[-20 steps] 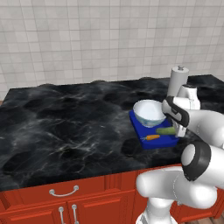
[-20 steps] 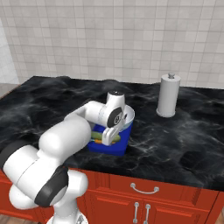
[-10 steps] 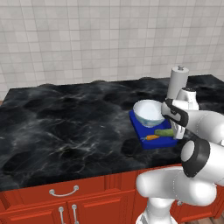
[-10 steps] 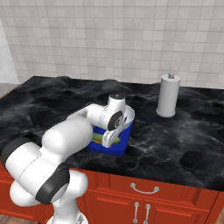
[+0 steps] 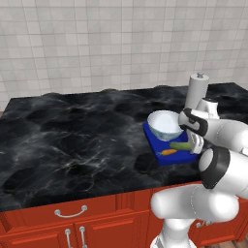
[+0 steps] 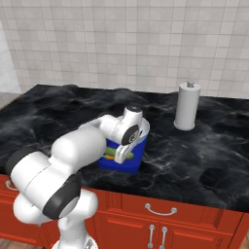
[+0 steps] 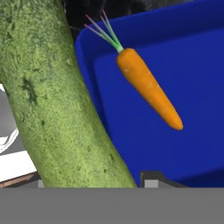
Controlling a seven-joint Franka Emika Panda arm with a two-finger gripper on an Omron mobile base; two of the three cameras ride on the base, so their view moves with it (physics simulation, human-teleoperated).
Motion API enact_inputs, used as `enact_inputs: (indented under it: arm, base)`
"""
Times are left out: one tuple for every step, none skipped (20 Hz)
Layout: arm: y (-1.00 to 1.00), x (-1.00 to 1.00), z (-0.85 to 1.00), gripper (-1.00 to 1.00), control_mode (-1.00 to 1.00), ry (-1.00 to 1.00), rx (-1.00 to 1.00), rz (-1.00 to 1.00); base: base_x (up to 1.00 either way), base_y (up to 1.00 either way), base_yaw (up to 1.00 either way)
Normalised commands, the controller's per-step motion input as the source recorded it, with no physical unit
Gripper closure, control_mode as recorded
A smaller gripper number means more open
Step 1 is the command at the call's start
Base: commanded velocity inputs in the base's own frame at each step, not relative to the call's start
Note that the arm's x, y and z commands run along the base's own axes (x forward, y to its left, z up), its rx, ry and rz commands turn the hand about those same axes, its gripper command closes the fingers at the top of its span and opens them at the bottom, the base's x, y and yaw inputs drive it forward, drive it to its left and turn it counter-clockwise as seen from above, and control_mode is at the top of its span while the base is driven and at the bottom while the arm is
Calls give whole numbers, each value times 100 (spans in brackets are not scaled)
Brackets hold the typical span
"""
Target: Place the two vegetables and bowl onto the tray for setting up a vegetable dip station.
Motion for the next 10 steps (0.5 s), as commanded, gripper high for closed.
enact_inputs:
  arm:
    - [1, 6, -5, 100, -100, 0, 0, 0]
    - [0, 4, -5, 100, -100, 0, 0, 0]
    - [0, 1, -6, 100, -100, 0, 0, 0]
    - [1, 0, -6, 100, -100, 0, 0, 0]
    - [0, 0, -7, 100, -100, 0, 0, 0]
    - [0, 0, -7, 100, -100, 0, 0, 0]
    - [0, 0, -7, 100, -100, 0, 0, 0]
    - [0, 0, -8, 100, -100, 0, 0, 0]
    - [1, 0, -8, 100, -100, 0, 0, 0]
    - [3, 0, -12, 100, -100, 0, 0, 0]
  base:
    - [0, 0, 0]
    - [0, 0, 0]
    - [0, 0, 0]
    - [0, 0, 0]
    - [0, 0, 0]
    - [0, 0, 0]
    - [0, 0, 0]
    - [0, 0, 0]
    - [0, 0, 0]
    - [0, 0, 0]
